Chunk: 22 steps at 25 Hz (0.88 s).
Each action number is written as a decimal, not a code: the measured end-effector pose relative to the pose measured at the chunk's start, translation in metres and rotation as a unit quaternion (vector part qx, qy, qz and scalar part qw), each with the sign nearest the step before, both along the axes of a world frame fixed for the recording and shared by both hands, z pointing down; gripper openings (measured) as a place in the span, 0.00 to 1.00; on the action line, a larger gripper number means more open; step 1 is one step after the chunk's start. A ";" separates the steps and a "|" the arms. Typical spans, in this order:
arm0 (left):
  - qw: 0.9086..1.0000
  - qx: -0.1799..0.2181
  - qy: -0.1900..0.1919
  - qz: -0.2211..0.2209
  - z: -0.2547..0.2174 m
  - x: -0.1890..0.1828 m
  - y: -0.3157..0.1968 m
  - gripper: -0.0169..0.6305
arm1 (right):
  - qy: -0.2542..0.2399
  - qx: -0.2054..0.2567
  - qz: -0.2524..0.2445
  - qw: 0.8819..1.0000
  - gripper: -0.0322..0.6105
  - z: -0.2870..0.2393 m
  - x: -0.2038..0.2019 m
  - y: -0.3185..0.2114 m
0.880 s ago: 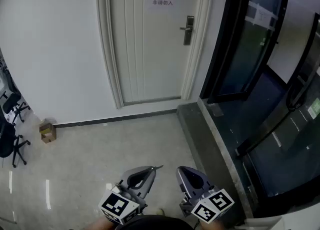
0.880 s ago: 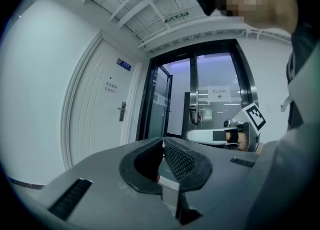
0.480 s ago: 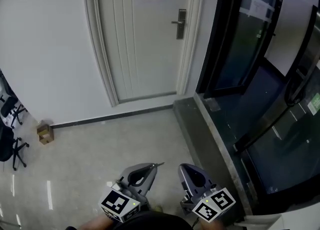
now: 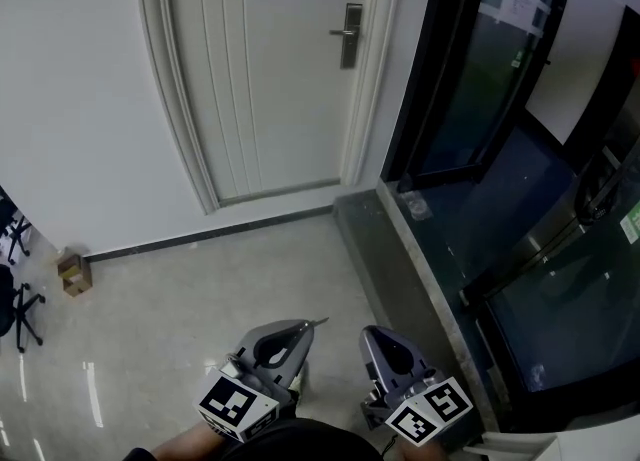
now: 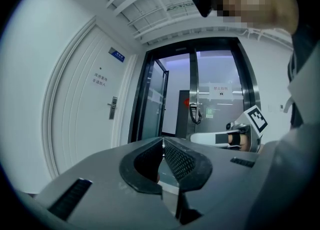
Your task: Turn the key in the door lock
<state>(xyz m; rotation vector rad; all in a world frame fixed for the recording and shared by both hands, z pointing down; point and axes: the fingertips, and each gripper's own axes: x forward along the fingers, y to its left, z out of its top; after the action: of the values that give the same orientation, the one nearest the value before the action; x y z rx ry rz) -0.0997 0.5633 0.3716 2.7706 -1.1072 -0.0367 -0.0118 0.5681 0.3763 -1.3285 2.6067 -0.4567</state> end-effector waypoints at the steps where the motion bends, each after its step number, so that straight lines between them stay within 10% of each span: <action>1: 1.000 0.001 -0.001 0.003 0.000 0.000 -0.012 0.04 | 0.001 0.000 0.003 1.000 0.07 0.000 0.000 -0.011; 22: 0.999 0.010 0.008 0.035 -0.006 -0.025 -0.251 0.04 | 0.013 0.007 0.032 0.999 0.07 -0.014 -0.033 -0.246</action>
<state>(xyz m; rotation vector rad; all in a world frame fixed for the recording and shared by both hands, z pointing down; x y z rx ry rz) -0.1250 0.3122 0.3660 2.8193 -1.0111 -0.0624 -0.0447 0.3222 0.3620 -1.4183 2.5740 -0.4118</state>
